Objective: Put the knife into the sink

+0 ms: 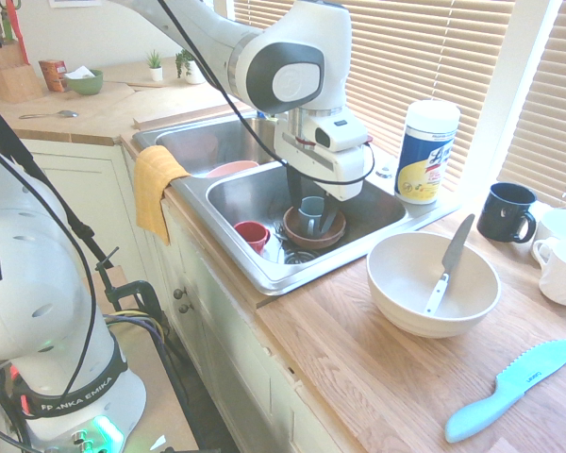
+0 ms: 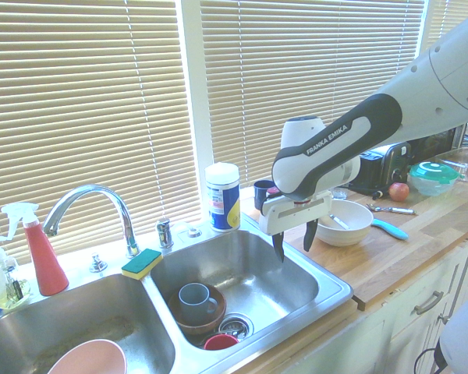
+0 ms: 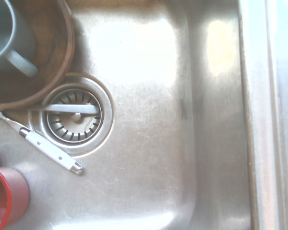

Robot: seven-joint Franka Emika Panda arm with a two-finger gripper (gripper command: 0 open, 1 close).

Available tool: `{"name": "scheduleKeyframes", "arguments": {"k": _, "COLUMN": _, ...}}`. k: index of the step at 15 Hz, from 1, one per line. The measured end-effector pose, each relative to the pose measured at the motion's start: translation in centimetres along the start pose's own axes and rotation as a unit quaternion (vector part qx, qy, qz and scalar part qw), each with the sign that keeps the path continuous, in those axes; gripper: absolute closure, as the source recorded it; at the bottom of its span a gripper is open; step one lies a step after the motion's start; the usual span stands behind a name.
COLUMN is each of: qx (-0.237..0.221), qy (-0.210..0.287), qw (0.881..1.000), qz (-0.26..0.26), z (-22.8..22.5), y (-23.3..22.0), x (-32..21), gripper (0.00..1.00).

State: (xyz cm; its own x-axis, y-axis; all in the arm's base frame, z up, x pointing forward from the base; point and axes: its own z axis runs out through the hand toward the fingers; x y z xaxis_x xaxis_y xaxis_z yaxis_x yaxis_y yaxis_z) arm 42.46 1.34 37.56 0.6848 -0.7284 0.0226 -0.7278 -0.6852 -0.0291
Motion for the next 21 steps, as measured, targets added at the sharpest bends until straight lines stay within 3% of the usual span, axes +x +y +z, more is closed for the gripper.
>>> {"name": "scheduleKeyframes", "arguments": {"k": 4, "qx": 0.002, "qy": 0.007, "qw": 1.0, "qz": -0.01, "z": -1.1, "y": -0.1, "x": 0.2, "gripper": 0.0}}
{"name": "scheduleKeyframes", "arguments": {"k": 9, "qx": -0.016, "qy": -0.009, "qw": 0.995, "qz": -0.101, "z": -6.8, "y": 3.3, "x": 4.4, "gripper": 0.0}}
{"name": "scheduleKeyframes", "arguments": {"k": 13, "qx": -0.022, "qy": 0.017, "qw": 0.987, "qz": -0.16, "z": -8.7, "y": 7.5, "x": 10.1, "gripper": 0.0}}
{"name": "scheduleKeyframes", "arguments": {"k": 17, "qx": -0.019, "qy": 0.02, "qw": 0.988, "qz": -0.153, "z": -8.2, "y": 10.6, "x": 15.7, "gripper": 0.0}}
{"name": "scheduleKeyframes", "arguments": {"k": 21, "qx": -0.019, "qy": 0.019, "qw": 0.992, "qz": -0.127, "z": -4.3, "y": 11.1, "x": 19.7, "gripper": 0.0}}
